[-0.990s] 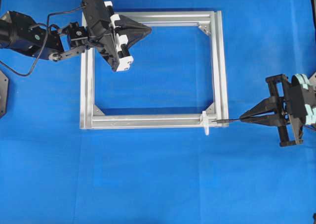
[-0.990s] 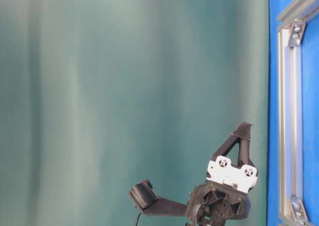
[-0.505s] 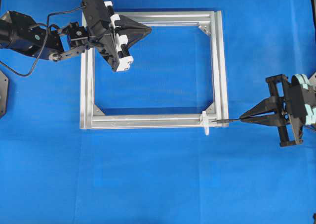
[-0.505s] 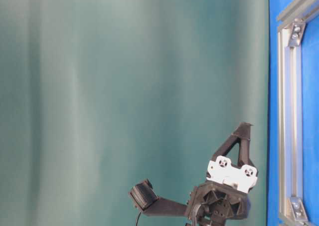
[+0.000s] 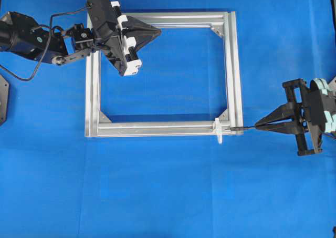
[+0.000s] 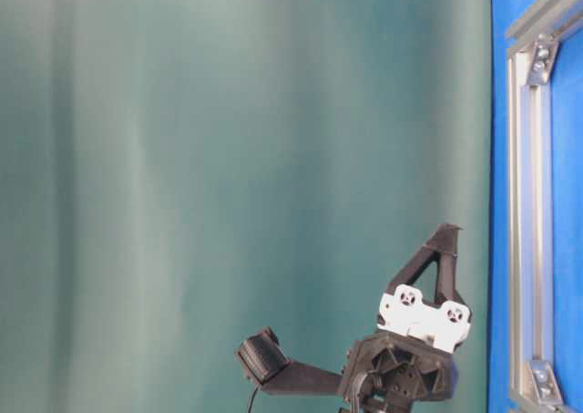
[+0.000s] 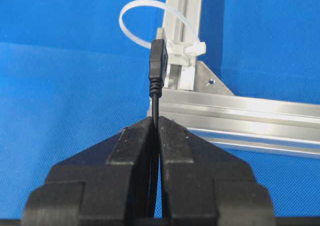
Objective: Insert the wire through the string loop located on the right side.
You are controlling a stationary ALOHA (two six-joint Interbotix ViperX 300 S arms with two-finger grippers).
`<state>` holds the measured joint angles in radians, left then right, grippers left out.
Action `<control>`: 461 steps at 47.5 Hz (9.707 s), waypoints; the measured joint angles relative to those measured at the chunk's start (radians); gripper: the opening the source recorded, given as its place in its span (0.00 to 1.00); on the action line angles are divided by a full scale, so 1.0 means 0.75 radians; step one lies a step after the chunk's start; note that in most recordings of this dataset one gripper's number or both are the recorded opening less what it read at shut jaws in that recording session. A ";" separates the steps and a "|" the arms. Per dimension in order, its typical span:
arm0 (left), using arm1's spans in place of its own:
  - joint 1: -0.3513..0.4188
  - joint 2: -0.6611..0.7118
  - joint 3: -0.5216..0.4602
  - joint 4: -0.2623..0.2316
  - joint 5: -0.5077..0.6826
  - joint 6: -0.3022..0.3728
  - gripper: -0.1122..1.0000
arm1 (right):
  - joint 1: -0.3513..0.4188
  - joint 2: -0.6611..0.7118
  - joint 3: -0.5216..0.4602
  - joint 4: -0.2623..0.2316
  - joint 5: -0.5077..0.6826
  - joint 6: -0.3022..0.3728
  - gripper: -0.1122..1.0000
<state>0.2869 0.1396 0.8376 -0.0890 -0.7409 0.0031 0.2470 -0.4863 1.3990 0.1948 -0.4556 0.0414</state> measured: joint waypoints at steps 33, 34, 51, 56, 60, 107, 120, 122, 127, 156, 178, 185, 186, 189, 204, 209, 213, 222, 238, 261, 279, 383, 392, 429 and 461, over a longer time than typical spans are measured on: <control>0.000 0.000 0.000 0.000 0.000 -0.004 0.10 | 0.000 0.205 -0.076 0.000 -0.149 0.000 0.07; 0.000 0.000 0.000 0.000 0.000 -0.004 0.10 | 0.000 0.219 -0.084 0.000 -0.160 0.000 0.07; 0.000 0.000 0.000 0.000 0.000 -0.004 0.10 | -0.004 0.419 -0.233 0.002 -0.221 0.000 0.07; 0.000 0.000 0.000 0.000 0.000 -0.004 0.10 | -0.008 0.440 -0.252 0.002 -0.227 0.000 0.07; 0.000 0.000 0.000 0.000 0.000 -0.004 0.10 | -0.008 0.448 -0.256 0.002 -0.229 0.000 0.07; -0.599 -0.088 0.160 0.000 0.000 -0.059 0.10 | -0.010 0.450 -0.258 0.002 -0.231 0.000 0.07; -0.605 -0.088 0.153 0.000 0.002 -0.063 0.10 | -0.010 0.450 -0.258 0.000 -0.229 0.000 0.07; -0.603 -0.088 0.139 0.000 0.010 -0.065 0.10 | -0.010 0.450 -0.258 0.002 -0.231 0.000 0.07; -0.601 -0.070 0.088 0.000 0.055 -0.061 0.10 | -0.008 0.450 -0.258 0.002 -0.231 0.000 0.07; -0.538 0.151 -0.427 0.000 0.425 -0.055 0.10 | -0.010 0.450 -0.258 0.002 -0.229 0.000 0.07; -0.538 0.202 -0.509 0.000 0.515 -0.057 0.11 | -0.010 0.452 -0.258 0.000 -0.231 0.000 0.07; -0.536 0.202 -0.509 0.000 0.515 -0.057 0.35 | -0.010 0.450 -0.258 0.002 -0.229 0.000 0.07; -0.538 0.200 -0.509 0.000 0.515 -0.057 0.42 | -0.010 0.450 -0.258 0.000 -0.229 0.000 0.07; -0.540 0.202 -0.509 0.000 0.515 -0.059 0.59 | -0.010 0.450 -0.258 0.002 -0.231 0.000 0.07; -0.552 0.202 -0.509 -0.002 0.517 -0.057 0.88 | -0.012 0.450 -0.258 0.000 -0.231 0.000 0.07; -0.552 0.202 -0.509 0.000 0.517 -0.057 0.88 | -0.014 0.450 -0.258 0.002 -0.231 0.000 0.07; -0.552 0.202 -0.509 0.000 0.517 -0.057 0.88 | -0.012 0.450 -0.258 0.000 -0.231 0.000 0.07; -0.552 0.209 -0.509 0.000 0.517 -0.057 0.88 | -0.012 0.450 -0.258 0.002 -0.231 0.000 0.07; -0.552 0.340 -0.538 0.000 0.497 -0.059 0.88 | -0.014 0.450 -0.258 0.002 -0.231 0.000 0.07; -0.552 0.340 -0.540 0.000 0.495 -0.059 0.88 | -0.014 0.450 -0.258 0.000 -0.231 0.000 0.07; -0.552 0.340 -0.542 0.000 0.497 -0.059 0.88 | -0.014 0.450 -0.258 0.002 -0.231 0.000 0.07; -0.560 0.264 -0.421 0.000 0.458 -0.047 0.17 | -0.018 0.452 -0.262 0.002 -0.178 -0.002 0.95; -0.569 0.100 -0.221 0.000 0.395 -0.047 0.17 | -0.018 0.452 -0.262 0.002 -0.176 -0.004 0.95; -0.685 -0.591 0.589 0.000 0.397 -0.061 0.17 | -0.018 0.452 -0.264 0.002 -0.172 -0.006 0.94; -0.747 -0.677 0.663 -0.002 0.540 -0.061 0.17 | -0.020 0.452 -0.262 0.002 -0.170 -0.006 0.94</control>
<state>-0.2730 -0.3682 1.3346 -0.0905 -0.3359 -0.0430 0.2316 -0.1473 1.2026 0.1963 -0.5829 0.0368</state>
